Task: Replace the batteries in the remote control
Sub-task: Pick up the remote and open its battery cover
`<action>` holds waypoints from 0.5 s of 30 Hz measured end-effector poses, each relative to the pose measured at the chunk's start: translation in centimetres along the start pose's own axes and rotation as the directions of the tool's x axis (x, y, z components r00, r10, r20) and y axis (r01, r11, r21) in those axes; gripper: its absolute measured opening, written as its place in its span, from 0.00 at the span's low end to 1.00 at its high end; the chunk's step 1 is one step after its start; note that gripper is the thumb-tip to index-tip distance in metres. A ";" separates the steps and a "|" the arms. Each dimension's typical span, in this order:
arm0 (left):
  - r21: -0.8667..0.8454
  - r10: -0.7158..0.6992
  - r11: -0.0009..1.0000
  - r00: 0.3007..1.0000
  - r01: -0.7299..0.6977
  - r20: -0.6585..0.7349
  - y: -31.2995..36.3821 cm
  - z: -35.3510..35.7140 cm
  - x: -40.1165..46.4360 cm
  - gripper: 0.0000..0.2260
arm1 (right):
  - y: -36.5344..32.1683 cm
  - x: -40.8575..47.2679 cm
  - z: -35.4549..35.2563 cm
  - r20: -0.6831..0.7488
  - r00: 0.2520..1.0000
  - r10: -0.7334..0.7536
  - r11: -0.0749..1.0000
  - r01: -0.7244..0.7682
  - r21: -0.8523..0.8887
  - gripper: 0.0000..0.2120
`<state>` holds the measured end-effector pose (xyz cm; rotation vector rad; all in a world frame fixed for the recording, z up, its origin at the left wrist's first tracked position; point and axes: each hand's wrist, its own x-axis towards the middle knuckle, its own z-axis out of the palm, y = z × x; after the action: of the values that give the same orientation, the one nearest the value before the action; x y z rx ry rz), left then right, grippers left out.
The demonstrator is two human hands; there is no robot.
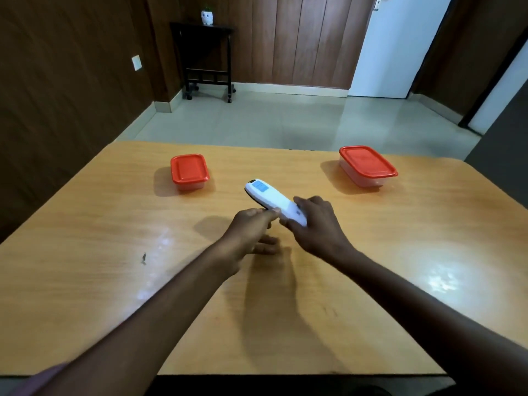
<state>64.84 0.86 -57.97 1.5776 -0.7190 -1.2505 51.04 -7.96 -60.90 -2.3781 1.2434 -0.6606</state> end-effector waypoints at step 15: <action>-0.259 0.116 0.963 0.979 -0.069 0.168 -1.3 3.8 -2.1 0.15 | -1.5 -7.0 -3.6 0.267 0.924 0.274 0.504 -0.375 0.778 0.16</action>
<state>60.45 1.98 -58.39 1.2206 -0.7088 -1.3702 46.47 -1.72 -58.77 -1.3212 0.9703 -0.7490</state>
